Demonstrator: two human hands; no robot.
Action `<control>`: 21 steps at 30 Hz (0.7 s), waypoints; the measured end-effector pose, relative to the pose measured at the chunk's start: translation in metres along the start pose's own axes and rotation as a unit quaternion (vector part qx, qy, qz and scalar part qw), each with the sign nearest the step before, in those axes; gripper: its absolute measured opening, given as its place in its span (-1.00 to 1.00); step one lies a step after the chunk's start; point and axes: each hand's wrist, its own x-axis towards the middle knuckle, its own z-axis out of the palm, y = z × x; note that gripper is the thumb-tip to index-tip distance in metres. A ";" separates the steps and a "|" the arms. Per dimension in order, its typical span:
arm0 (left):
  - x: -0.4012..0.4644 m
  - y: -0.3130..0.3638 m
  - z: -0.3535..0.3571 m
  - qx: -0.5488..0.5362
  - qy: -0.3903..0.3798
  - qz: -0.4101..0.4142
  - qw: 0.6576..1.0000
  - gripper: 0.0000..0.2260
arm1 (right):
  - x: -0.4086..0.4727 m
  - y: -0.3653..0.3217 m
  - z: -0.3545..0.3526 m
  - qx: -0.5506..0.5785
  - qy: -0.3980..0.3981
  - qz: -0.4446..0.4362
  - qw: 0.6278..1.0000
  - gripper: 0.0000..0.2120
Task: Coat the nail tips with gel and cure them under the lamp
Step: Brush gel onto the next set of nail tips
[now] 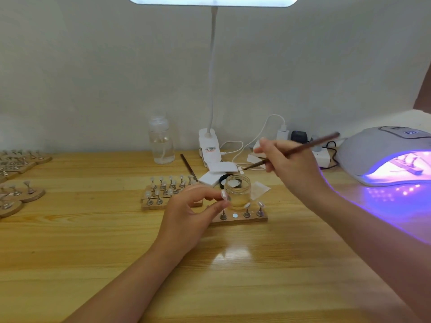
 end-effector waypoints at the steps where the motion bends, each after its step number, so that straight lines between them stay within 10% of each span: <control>1: 0.000 0.000 0.000 0.001 0.002 -0.002 1.000 -0.92 | 0.007 -0.001 0.000 -0.025 -0.010 -0.008 1.000 -0.81; 12: 0.000 0.001 0.000 0.006 0.005 -0.001 1.000 -0.92 | 0.022 0.009 0.029 -0.283 -0.047 -0.037 0.957 -0.51; 21: 0.000 0.005 -0.001 -0.002 0.003 -0.014 1.000 -0.94 | 0.029 0.005 0.019 -0.198 0.011 -0.003 0.980 -0.54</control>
